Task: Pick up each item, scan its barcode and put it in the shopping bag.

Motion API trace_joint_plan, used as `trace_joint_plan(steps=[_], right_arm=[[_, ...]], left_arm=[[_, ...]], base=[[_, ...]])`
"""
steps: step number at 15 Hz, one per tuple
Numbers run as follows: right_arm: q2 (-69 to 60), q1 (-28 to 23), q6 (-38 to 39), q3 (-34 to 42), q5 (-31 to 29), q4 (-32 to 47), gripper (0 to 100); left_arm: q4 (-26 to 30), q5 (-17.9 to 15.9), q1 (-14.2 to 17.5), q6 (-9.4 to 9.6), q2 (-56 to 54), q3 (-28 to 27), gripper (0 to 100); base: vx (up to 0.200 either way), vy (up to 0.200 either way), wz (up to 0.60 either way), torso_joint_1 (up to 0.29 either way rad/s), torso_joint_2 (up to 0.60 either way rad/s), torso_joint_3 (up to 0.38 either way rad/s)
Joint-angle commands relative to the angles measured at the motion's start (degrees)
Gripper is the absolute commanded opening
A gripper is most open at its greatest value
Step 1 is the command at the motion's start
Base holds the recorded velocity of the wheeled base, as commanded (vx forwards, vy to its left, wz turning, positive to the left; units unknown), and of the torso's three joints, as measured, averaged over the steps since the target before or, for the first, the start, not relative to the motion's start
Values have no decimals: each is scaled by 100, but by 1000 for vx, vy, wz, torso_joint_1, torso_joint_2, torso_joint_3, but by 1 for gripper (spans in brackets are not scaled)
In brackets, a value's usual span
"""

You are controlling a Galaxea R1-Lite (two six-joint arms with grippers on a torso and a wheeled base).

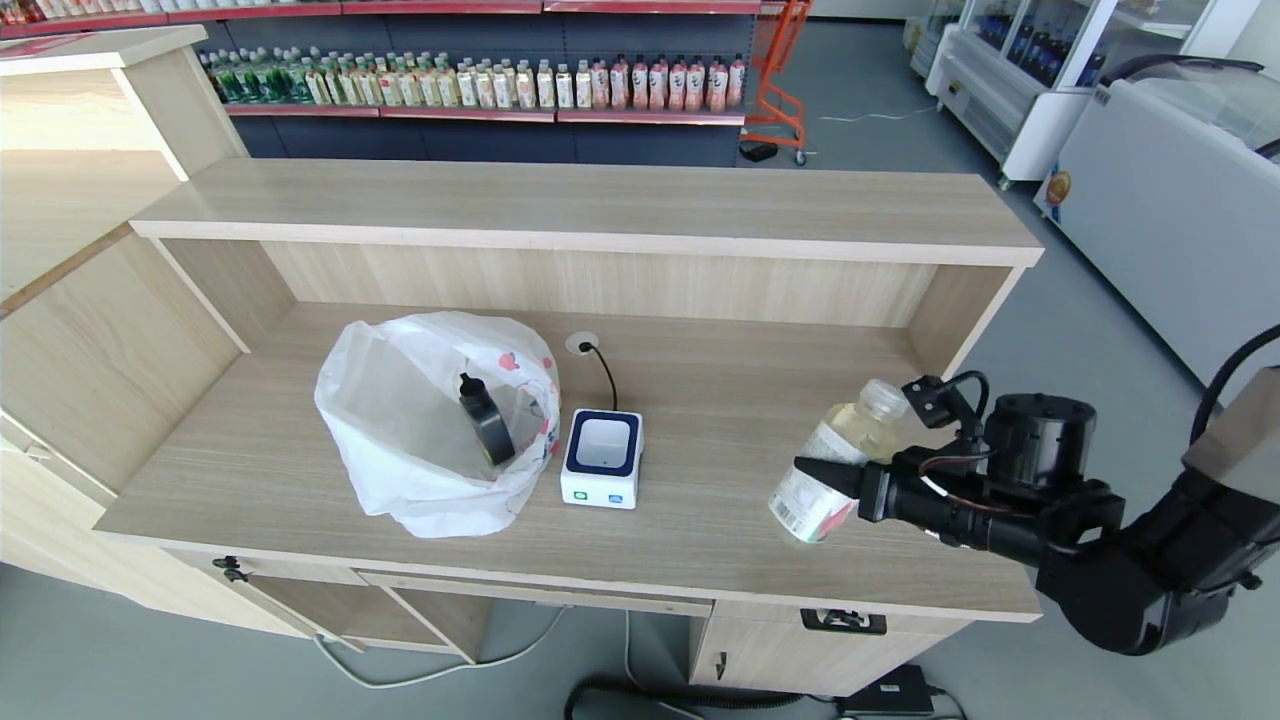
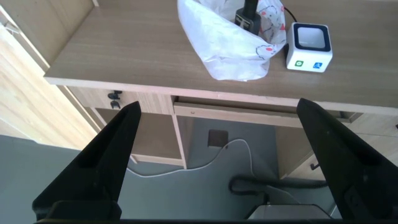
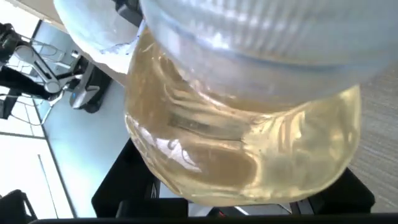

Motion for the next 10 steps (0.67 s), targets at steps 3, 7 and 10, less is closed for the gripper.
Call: trace_joint_plan(steps=[3,7,10], right_arm=[[-1185,554,526,852,766,-17,0],[-1299,1292,667,887,757,-35,0],[-1396,1583,834,887,748,-26,0]], left_arm=[[0,1,-2,-1,-2,0,100],[0,1,-2,-1,-2,0,100],[0,1,-2,-1,-2,0,100]], base=[[0,0,0,0,0,0],[0,0,0,0,0,0],[0,0,0,0,0,0]])
